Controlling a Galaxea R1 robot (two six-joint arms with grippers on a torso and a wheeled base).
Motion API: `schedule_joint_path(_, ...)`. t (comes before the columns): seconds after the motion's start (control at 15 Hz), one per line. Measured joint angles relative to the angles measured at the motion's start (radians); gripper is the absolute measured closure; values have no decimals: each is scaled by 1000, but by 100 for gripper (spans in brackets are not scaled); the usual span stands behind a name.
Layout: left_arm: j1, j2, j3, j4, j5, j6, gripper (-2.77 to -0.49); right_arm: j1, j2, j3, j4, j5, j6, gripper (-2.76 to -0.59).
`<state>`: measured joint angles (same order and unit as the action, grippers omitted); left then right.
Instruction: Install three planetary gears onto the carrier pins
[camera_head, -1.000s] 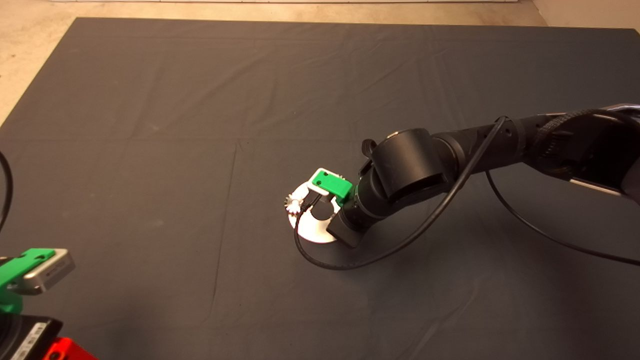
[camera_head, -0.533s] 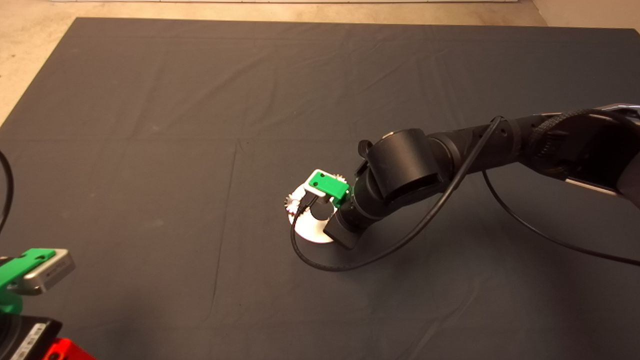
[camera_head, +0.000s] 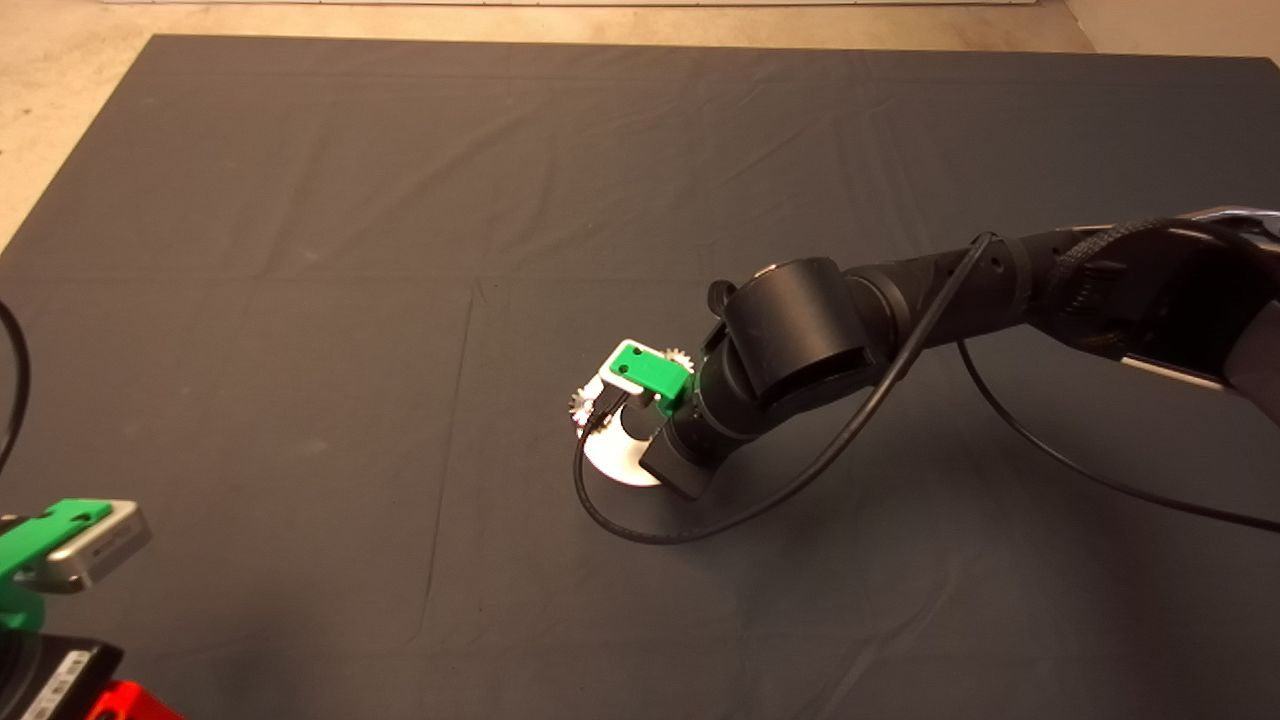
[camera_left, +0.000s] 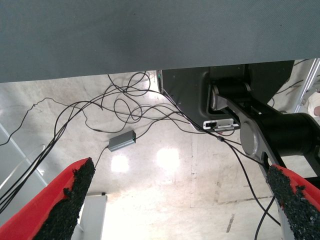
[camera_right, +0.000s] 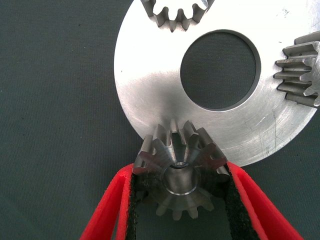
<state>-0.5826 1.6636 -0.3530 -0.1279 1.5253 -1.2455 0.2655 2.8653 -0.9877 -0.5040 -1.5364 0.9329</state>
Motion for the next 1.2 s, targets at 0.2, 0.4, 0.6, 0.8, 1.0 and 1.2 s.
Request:
schedule_joint_path(0.2, 0, -9, 0, -1, 0, 6, -251, 0, 2, -1, 0, -1, 0, -99)
schedule_joint_path(0.4, 0, -11, 0, -3, 0, 11, -251, -2, 2, -1, 0, 0, 0, -99)
schedule_joint_path(0.6, 0, -13, 0, -4, 0, 15, -251, -2, 2, -1, 0, 0, 0, -99)
schedule_joint_path(0.8, 0, -16, 0, -7, 0, 17, -251, -2, -1, -1, 0, -1, 0, -99)
schedule_joint_path(1.0, 0, -16, 0, -7, 0, 17, -251, -2, -1, -1, 0, -1, 0, -99)
schedule_joint_path(1.2, 0, -17, 0, -7, 0, 17, -251, -2, -4, -1, 0, -1, 0, -99)
